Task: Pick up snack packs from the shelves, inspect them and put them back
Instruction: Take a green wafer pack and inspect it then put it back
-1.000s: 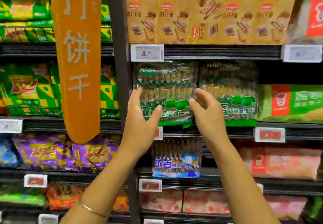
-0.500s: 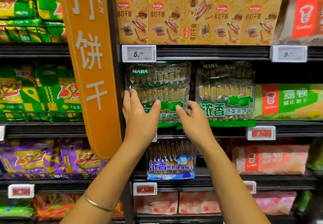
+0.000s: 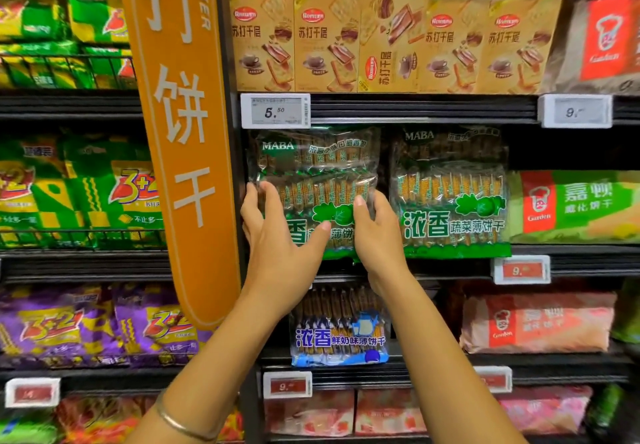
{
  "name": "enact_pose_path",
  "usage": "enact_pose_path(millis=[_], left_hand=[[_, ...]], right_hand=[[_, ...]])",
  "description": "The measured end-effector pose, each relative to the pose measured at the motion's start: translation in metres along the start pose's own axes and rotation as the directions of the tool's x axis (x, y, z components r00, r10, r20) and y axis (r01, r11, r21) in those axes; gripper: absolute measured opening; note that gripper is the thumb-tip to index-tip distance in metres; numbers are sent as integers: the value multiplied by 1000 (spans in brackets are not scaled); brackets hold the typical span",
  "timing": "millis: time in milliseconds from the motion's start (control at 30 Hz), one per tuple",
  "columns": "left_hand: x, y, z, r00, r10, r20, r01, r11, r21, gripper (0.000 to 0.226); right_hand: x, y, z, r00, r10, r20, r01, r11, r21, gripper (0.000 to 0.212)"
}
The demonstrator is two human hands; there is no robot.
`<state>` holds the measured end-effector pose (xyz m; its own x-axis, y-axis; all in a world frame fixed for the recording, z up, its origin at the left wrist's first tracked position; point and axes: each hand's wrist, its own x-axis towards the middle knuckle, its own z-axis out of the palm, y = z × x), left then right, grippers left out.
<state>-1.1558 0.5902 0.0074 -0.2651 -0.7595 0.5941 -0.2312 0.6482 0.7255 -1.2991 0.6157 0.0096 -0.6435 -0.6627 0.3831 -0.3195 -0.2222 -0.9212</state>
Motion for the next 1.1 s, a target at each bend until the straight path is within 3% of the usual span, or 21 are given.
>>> enact_pose_path(millis=[100, 233, 467, 600, 700, 1100], left_hand=[[-9, -1, 4, 999, 51, 4, -51, 993, 102, 107], [2, 7, 7, 973, 227, -47, -209, 946, 248, 105], [22, 18, 20, 980, 123, -154, -77, 959, 274, 100], [20, 13, 21, 973, 142, -183, -87, 957, 277, 96], [17, 14, 22, 970, 153, -186, -102, 960, 259, 93], [10, 15, 23, 964, 181, -195, -143, 970, 194, 93]], right_hand=[[-1, -4, 3, 1000, 4, 6, -5, 998, 55, 59], [5, -21, 4, 999, -36, -10, 37, 991, 131, 76], [15, -34, 3, 999, -42, 1, 41, 988, 149, 84], [11, -33, 2, 996, -86, -32, 90, 979, 182, 69], [10, -30, 1, 991, -112, -68, 124, 967, 223, 27], [-21, -29, -5, 965, -176, -196, 226, 936, 269, 33]])
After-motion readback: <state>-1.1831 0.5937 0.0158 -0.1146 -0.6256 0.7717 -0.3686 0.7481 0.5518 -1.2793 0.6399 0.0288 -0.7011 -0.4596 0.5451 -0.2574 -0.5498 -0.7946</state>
